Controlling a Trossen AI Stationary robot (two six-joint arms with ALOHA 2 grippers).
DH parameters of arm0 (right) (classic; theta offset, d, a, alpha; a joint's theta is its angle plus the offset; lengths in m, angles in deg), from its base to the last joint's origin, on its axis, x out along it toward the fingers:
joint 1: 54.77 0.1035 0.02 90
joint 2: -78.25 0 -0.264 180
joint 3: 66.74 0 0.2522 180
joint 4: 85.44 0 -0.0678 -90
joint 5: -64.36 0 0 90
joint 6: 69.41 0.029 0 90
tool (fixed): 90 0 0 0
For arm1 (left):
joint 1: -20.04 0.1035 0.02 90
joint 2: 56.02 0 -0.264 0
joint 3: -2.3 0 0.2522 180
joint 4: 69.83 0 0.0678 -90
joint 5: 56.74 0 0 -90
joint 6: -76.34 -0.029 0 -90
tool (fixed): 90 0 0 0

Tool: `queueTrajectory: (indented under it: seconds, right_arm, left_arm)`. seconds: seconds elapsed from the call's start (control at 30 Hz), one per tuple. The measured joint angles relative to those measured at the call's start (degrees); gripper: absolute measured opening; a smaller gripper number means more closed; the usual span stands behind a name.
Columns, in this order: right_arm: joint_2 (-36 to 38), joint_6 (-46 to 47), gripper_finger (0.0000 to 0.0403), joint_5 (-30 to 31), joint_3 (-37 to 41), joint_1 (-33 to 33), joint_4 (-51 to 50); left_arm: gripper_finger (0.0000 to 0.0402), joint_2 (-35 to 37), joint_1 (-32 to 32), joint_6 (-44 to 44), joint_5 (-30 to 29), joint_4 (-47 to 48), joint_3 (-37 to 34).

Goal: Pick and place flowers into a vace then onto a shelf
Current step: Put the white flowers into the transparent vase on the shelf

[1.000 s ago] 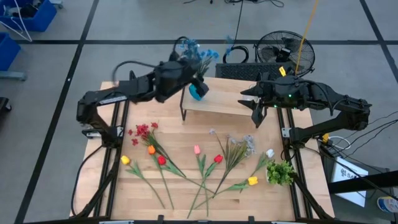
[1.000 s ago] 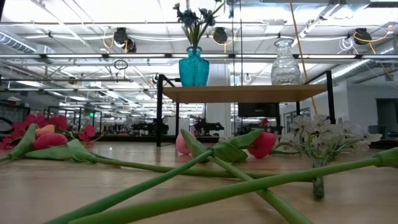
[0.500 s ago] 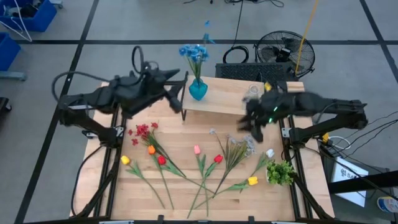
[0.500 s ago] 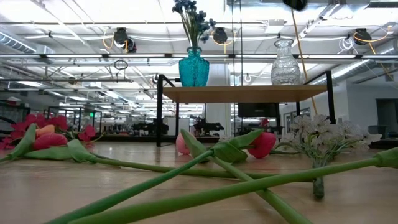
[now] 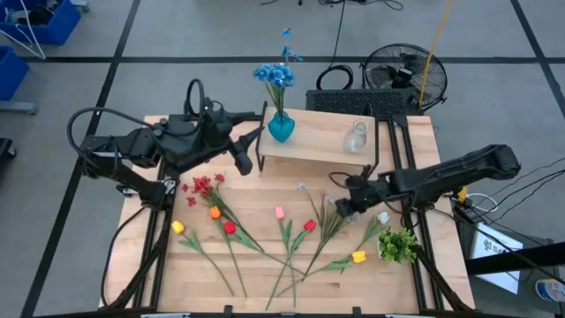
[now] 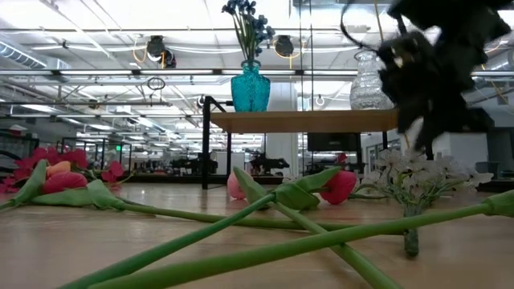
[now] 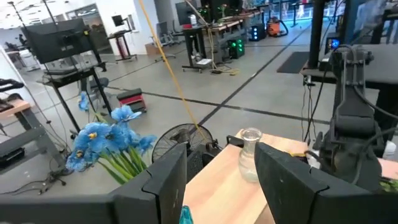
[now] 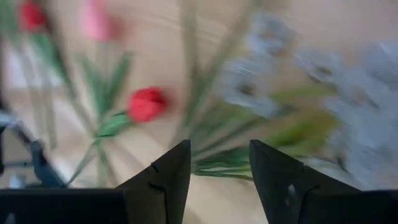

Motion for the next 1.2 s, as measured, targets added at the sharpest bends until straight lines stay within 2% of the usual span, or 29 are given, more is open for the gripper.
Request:
queueTrajectory:
  seconds: [0.17,0.4,0.63,0.83,0.93,1.03,1.13,1.2]
  right_arm:
    - [0.0,5.0,0.0152,0.8,3.8,0.2,1.4]
    - [0.0,10.7,0.0143,8.0,7.6,-1.3,1.6]
    - [0.0,9.3,0.0143,3.3,8.5,-1.7,2.1]
    - [0.0,6.0,0.0141,12.4,8.6,-2.3,2.4]
    - [0.0,4.5,0.0132,12.0,11.5,-3.1,8.1]
    - [0.1,4.8,0.0116,12.0,17.0,-3.2,18.9]
    - [0.3,7.4,0.0083,12.1,22.9,-3.2,30.3]
    - [0.7,7.8,0.0048,11.9,25.6,-2.5,37.5]
  left_arm:
    - [0.0195,0.0,0.0,-4.1,0.0,0.0,0.0]
    - [0.0195,0.0,0.1,-7.0,0.0,0.0,0.0]
    - [0.0195,0.0,0.1,-7.1,-0.7,1.3,0.0]
    - [0.0195,0.0,0.1,-7.0,-0.9,2.1,0.0]
    - [0.0195,0.0,0.1,-7.0,-0.9,2.1,0.0]
    - [0.0195,0.0,0.1,-7.0,-0.9,2.1,0.0]
    - [0.0195,0.0,0.1,-7.0,-0.9,2.1,0.0]
    - [0.0195,0.0,0.1,-6.8,-0.9,2.2,0.0]
